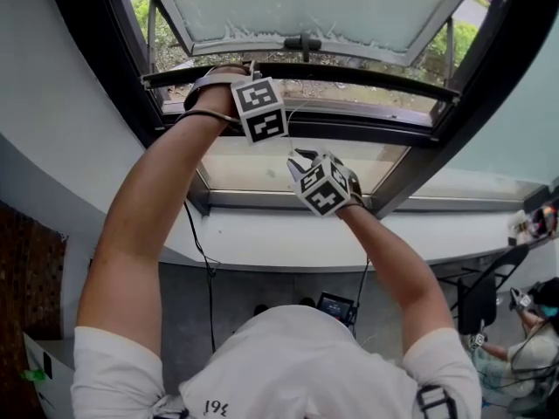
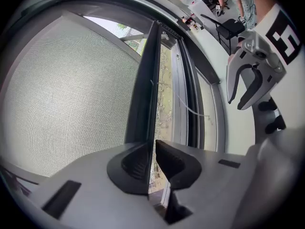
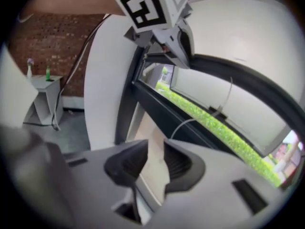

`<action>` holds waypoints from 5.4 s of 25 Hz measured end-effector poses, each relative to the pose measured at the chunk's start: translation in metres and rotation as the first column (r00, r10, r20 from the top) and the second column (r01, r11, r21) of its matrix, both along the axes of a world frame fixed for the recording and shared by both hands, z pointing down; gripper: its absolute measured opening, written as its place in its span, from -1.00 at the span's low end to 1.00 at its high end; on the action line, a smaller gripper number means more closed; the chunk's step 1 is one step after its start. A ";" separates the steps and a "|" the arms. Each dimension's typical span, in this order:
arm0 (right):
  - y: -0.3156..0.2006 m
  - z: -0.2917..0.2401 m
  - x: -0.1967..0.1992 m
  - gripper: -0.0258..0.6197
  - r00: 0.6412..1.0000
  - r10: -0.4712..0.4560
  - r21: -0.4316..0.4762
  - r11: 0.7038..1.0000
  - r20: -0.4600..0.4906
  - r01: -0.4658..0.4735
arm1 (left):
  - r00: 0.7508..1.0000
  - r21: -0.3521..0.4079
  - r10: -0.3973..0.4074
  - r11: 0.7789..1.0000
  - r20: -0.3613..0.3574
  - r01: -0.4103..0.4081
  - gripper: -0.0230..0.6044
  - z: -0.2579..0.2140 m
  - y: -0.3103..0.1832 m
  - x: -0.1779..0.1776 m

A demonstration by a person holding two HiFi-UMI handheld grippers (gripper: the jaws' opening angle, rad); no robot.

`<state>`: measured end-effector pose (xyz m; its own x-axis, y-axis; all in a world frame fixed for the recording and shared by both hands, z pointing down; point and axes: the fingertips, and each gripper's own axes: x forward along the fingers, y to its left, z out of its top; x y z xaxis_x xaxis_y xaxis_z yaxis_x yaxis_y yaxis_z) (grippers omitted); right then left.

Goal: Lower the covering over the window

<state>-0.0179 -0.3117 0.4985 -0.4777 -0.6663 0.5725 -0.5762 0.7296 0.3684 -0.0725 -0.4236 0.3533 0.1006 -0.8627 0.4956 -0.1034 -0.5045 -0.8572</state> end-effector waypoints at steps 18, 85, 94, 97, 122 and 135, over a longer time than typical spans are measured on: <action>-0.094 -0.166 0.114 -0.61 0.867 0.300 0.613 0.790 -0.398 0.008 | 1.000 0.001 -0.007 1.000 -0.002 0.007 -0.75 0.001 0.000 0.001; -0.081 -0.002 0.124 -0.40 0.629 -0.089 -0.052 0.996 -0.773 0.077 | 0.998 -0.331 0.009 0.943 -0.063 -0.030 -0.41 0.148 0.023 0.003; -0.081 0.002 0.123 -0.33 0.651 -0.057 -0.034 0.998 -0.757 0.047 | 0.997 -0.325 0.011 0.945 -0.080 -0.037 -0.41 0.149 0.022 0.004; -0.081 0.003 0.123 -0.31 0.653 -0.048 -0.030 0.999 -0.756 0.039 | 0.997 -0.327 0.014 0.944 -0.080 -0.040 -0.41 0.149 0.021 0.003; -0.092 -0.009 0.124 -0.51 0.655 -0.021 0.003 0.999 -0.755 0.036 | 0.993 -0.376 0.045 0.923 -0.110 -0.084 -0.58 0.138 0.017 0.003; -0.087 -0.009 0.123 -0.51 0.641 -0.031 -0.006 0.999 -0.767 0.041 | 0.997 -0.355 0.057 0.932 -0.056 -0.074 -0.58 0.137 0.018 0.001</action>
